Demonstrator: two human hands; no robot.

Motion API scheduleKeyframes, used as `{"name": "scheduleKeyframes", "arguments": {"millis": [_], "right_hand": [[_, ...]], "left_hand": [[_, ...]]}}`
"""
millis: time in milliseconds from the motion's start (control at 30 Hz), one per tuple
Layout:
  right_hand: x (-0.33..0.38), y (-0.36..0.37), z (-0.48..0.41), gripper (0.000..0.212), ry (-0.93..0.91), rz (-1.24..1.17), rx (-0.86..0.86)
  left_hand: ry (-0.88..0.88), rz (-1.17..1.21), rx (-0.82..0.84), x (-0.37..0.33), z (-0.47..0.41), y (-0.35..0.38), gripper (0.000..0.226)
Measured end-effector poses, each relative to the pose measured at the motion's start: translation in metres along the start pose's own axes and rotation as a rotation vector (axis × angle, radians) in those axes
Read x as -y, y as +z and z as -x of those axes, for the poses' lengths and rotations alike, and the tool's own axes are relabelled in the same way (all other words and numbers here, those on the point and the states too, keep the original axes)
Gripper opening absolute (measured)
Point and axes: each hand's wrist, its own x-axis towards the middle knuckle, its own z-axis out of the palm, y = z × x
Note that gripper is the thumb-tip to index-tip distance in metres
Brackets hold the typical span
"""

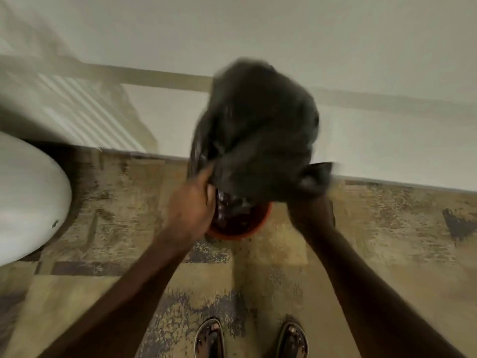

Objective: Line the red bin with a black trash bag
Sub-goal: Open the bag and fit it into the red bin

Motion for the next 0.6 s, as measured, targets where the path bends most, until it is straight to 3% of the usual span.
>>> {"name": "scheduleKeyframes", "arguments": {"millis": [67,100,233,333,433,500,600], "right_hand": [[-0.009,0.012,0.015,0.011,0.061,0.106,0.195],[-0.021,0.017,0.021,0.005,0.069,0.104,0.192],[-0.025,0.016,0.009,0.008,0.274,-0.189,0.124],[-0.034,0.02,0.01,0.021,0.324,-0.221,0.131],[-0.038,0.023,0.006,0.02,0.532,-0.463,0.052],[-0.038,0.022,0.0,0.014,0.678,-0.629,-0.107],[-0.037,0.015,-0.009,0.02,0.691,-0.537,-0.232]], "left_hand": [[-0.203,0.01,0.205,0.013,0.012,0.01,0.03],[-0.251,0.053,0.216,0.026,0.018,0.017,0.031],[-0.354,0.21,0.109,0.037,0.009,0.013,0.034],[-0.379,0.251,0.055,0.033,0.005,0.01,0.031],[-0.444,0.325,-0.05,0.03,-0.002,0.002,0.027],[-0.511,0.348,-0.124,0.036,-0.007,-0.003,0.029],[-0.482,0.326,-0.199,0.044,-0.013,-0.016,0.031]]}}
